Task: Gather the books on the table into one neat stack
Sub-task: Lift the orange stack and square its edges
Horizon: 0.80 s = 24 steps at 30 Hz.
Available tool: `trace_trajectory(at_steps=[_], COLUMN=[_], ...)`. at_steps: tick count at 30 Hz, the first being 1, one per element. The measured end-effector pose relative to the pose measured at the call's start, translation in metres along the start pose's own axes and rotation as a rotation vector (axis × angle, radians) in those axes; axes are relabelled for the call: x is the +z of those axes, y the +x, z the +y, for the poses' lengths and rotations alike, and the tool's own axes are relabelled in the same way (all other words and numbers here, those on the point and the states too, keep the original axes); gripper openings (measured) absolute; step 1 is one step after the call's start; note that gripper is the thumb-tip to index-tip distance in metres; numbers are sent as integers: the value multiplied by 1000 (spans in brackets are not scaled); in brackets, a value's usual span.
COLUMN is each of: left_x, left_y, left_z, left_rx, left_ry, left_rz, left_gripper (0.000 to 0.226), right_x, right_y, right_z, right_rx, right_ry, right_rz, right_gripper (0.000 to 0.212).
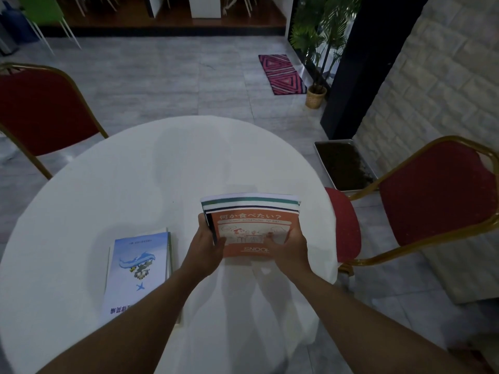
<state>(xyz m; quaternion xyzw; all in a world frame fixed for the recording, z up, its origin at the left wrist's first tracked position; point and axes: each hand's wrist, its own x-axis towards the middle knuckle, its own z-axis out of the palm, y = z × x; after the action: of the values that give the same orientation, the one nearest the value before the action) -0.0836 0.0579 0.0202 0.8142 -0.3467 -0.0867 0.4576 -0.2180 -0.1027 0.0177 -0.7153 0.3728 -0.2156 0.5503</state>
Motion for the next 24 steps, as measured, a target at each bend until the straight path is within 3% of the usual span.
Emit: trace_trajectory(at_steps=[8,14,22,24], left_x=[-7,-4,-3,-3], left_y=[3,-8,-1,4], left_z=[-3,-5,8,9], left_rx=[-23,-49,-13,-119], left_ry=[41,39,60,23], left_rz=[-50,-36,3,-8], left_gripper=[50,52,46,44], right_x=[-7,0,-12,-11], right_y=[5,-8,-1,2], right_z=[-4,8,6,0], right_rx=[4,-8,22,100], right_ry=[-4,-28,-47,-33], right_rz=[-93,-42,-165,-146], right_gripper=[48,49,46,48])
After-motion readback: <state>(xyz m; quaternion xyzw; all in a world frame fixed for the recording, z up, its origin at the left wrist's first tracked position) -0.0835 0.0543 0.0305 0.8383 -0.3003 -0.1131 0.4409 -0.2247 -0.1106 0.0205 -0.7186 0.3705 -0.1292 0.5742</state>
